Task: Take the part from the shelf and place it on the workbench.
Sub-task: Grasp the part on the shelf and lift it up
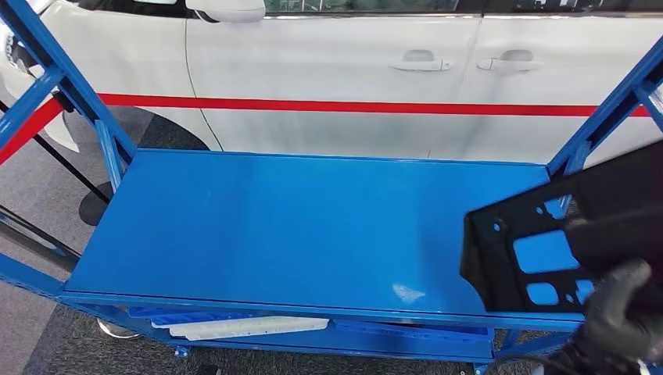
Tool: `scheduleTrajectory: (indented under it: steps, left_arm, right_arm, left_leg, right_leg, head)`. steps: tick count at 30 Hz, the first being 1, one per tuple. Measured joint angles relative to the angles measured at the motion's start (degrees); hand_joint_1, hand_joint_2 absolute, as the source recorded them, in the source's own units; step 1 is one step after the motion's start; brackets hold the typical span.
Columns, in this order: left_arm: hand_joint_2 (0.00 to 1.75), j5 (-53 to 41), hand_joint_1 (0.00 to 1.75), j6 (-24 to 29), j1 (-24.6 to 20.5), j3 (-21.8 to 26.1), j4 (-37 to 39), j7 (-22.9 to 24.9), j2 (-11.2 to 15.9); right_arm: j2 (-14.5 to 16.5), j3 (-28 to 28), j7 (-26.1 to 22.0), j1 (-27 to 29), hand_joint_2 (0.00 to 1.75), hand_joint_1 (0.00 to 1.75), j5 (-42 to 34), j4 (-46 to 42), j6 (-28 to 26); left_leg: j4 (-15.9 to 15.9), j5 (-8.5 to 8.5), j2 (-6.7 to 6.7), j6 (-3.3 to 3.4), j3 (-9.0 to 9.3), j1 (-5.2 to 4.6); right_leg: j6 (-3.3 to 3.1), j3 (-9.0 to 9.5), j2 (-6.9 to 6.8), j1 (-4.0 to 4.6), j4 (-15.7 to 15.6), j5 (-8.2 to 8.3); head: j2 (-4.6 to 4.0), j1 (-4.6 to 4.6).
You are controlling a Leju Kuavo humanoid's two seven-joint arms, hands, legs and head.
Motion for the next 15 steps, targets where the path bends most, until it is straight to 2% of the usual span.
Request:
scheduleTrajectory:
  steps: [2, 3, 5, 6, 7, 8, 10, 11, 13, 15]
  left_arm:
    - [0.00, -0.01, 0.00, -0.03, -0.04, -0.03, 0.01, -0.04, 0.21]
    - [0.00, -0.01, 0.00, -0.03, -0.07, -0.03, 0.01, -0.05, 0.26]
    - [0.00, -0.01, 0.00, -0.04, -0.27, -0.04, 0.01, -0.05, 0.40]
    - [0.00, -0.01, 0.00, -0.05, -0.39, -0.05, 0.01, -0.08, 0.47]
    - [0.00, 0.02, 0.00, -0.05, -0.47, -0.05, 0.01, -0.12, 0.52]
    - [0.00, 0.06, 0.00, -0.07, -0.51, -0.05, 0.01, -0.16, 0.58]
    - [0.00, 0.14, 0.00, -0.22, -0.53, -0.05, 0.01, -0.21, 0.75]
    - [0.00, 0.19, 0.00, -0.33, -0.57, -0.05, 0.01, -0.16, 0.96]
    - [0.00, 0.43, 0.00, -0.43, -0.69, -0.05, 0.01, 0.05, 1.47]
    - [0.00, 1.00, 0.00, -0.27, -0.69, -0.04, 0.01, 0.25, 1.86]
  right_arm:
    - [-0.27, -3.52, -1.37, 4.94, 1.75, 1.75, -0.40, -3.29, 0.84]
    - [-0.34, -4.73, -1.69, 6.33, 1.75, 1.75, -0.47, -4.30, 1.13]
    - [-0.45, -6.46, -1.85, 8.11, 1.75, 1.75, -0.49, -5.76, 1.77]
    - [-0.46, -7.09, -1.86, 8.94, 1.75, 1.75, -0.55, -6.31, 2.61]
    - [-0.46, -7.72, -1.85, 9.70, 1.75, 1.75, -0.71, -6.85, 4.07]
    - [-0.45, -8.28, -1.85, 10.35, 1.75, 1.75, -0.97, -7.31, 6.06]
    - [-0.39, -9.64, -1.89, 11.27, 1.75, 1.75, -2.05, -8.44, 10.93]
    - [-0.32, -10.37, -1.92, 11.60, 1.75, 1.75, -2.69, -9.00, 13.31]
    - [0.04, -11.52, -1.95, 12.30, 1.75, 1.75, -3.56, -9.87, 17.15]
    - [0.73, -11.99, -1.95, 13.09, 1.75, 1.75, -3.50, -10.45, 19.60]
  left_leg:
    - [-0.72, 0.37, -0.02, 0.81, 0.47, 0.17]
    - [-1.01, 0.52, 0.09, 1.13, 0.67, 0.27]
    - [-1.06, 0.52, 0.44, 1.47, 0.72, 0.15]
    - [-1.02, 0.48, 0.51, 1.54, 0.75, 0.10]
    - [-0.94, 0.42, 0.53, 1.57, 0.77, 0.08]
    - [-0.79, 0.37, 0.52, 1.54, 0.78, 0.09]
    - [-0.20, 0.13, 0.42, 1.19, 0.71, 0.12]
    - [0.29, -0.05, 0.31, 0.87, 0.56, 0.02]
    - [0.87, -0.25, 0.13, 0.11, 0.21, -0.20]
    - [0.85, -0.14, 0.06, -0.59, 0.08, -0.19]
  right_leg:
    - [0.65, -0.47, 0.08, -0.13, 1.54, -1.35]
    - [0.84, -1.51, 0.14, -0.19, 3.86, -2.78]
    - [1.10, -4.93, 0.19, -0.25, 10.98, -6.09]
    - [1.25, -6.33, 0.19, -0.32, 13.84, -6.97]
    - [1.40, -6.93, 0.18, -0.43, 15.00, -6.84]
    - [1.51, -6.47, 0.17, -0.60, 14.02, -5.73]
    - [1.65, -3.16, 0.18, -1.01, 7.44, -2.39]
    - [1.51, -1.66, 0.26, -1.02, 4.35, -1.24]
    - [0.92, -0.49, 0.42, -0.87, 1.60, -0.58]
    - [0.05, -0.74, 0.45, -0.68, 1.60, -0.26]
  head:
    - [-0.01, 0.02]
    - [-0.01, 0.02]
    - [-0.01, 0.02]
    - [-0.01, 0.02]
    - [-0.01, 0.03]
    - [-0.01, 0.03]
    - [-0.01, 0.03]
    - [0.00, 0.02]
    - [-0.01, 0.00]
    - [-0.01, -0.01]
